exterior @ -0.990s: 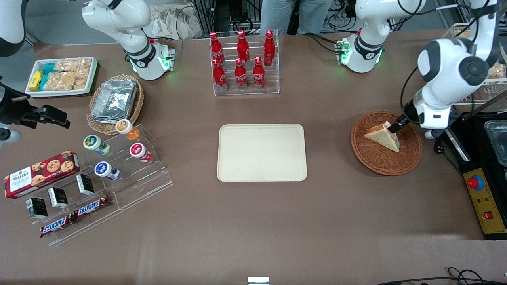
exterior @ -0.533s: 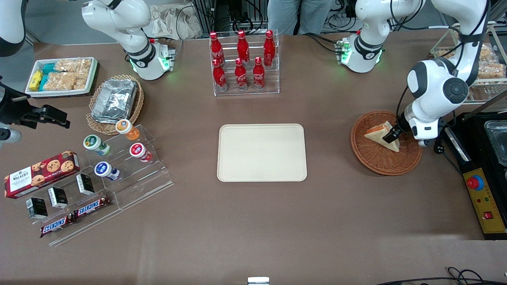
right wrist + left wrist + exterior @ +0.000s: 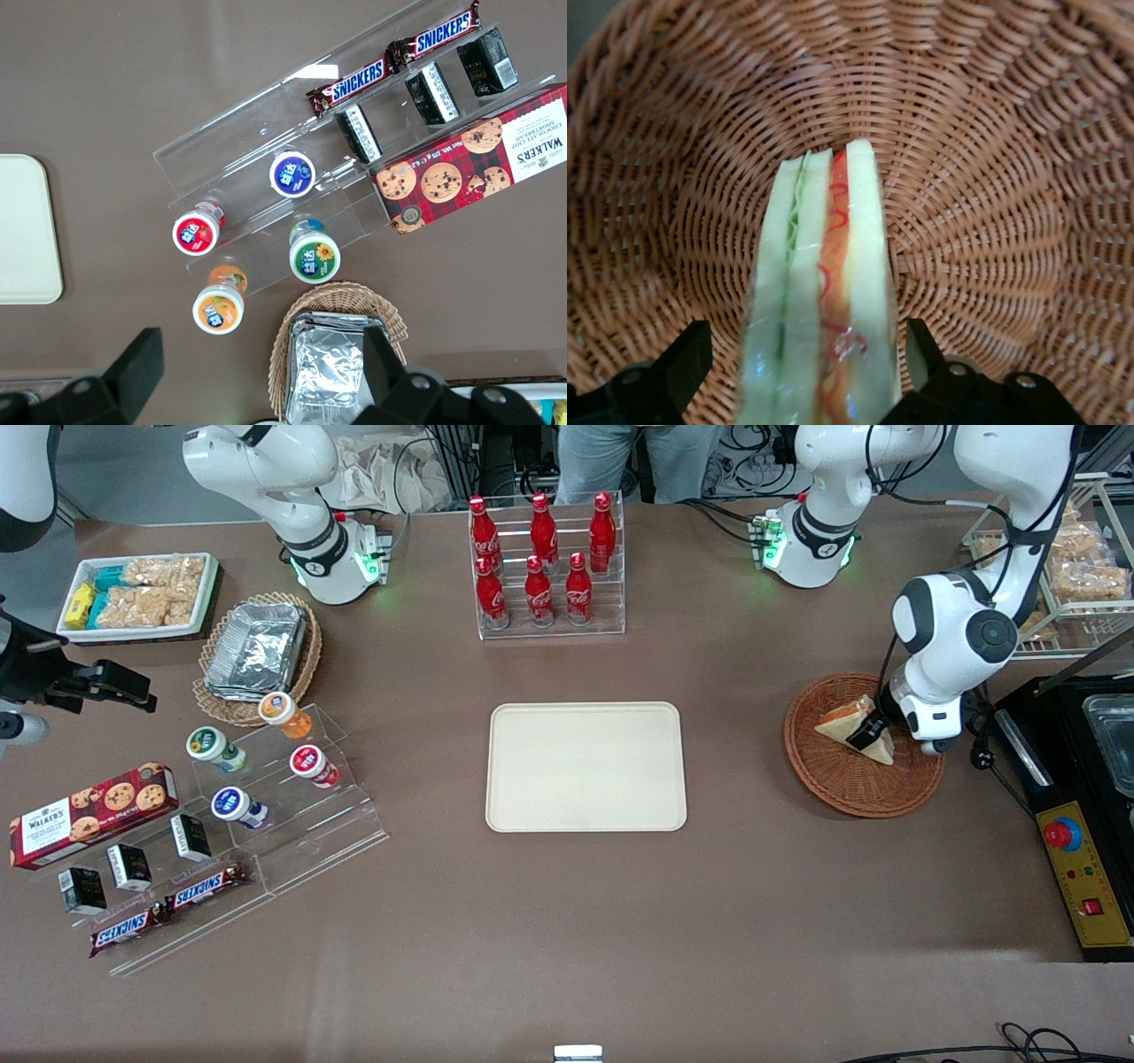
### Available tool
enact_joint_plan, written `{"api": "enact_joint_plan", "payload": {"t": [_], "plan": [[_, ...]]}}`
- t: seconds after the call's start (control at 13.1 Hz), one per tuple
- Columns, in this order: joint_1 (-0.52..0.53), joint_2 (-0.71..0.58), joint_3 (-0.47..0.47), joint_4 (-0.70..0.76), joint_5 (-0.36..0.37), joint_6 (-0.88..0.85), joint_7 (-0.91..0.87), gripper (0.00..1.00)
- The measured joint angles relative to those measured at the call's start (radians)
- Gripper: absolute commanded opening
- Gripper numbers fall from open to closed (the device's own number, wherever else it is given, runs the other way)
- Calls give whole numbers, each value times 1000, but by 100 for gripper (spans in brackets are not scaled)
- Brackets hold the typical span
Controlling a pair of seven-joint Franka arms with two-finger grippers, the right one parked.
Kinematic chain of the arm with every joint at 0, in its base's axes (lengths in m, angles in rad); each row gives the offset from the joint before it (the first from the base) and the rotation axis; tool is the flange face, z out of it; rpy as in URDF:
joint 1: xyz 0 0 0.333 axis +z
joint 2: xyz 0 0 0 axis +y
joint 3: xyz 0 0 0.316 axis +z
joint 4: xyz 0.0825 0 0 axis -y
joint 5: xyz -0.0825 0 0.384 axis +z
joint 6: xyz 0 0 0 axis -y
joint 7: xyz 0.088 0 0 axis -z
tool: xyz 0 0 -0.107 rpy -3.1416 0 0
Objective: Place sandwich from basket to tray
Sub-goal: 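Close the left gripper on the sandwich's crust edge, then lift the sandwich and carry it toward the white tray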
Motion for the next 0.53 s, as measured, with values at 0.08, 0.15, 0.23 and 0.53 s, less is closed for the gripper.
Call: {"api": "enact_joint_plan", "payload": {"t": [0.08, 0.15, 0.23, 0.53], "plan": [[0, 6, 0, 0, 0, 7, 0, 0], [0, 6, 0, 1, 0, 11, 0, 0], [0, 4, -2, 5, 0, 15, 0, 0], [-4, -99, -24, 67, 2, -102, 49, 0]]}}
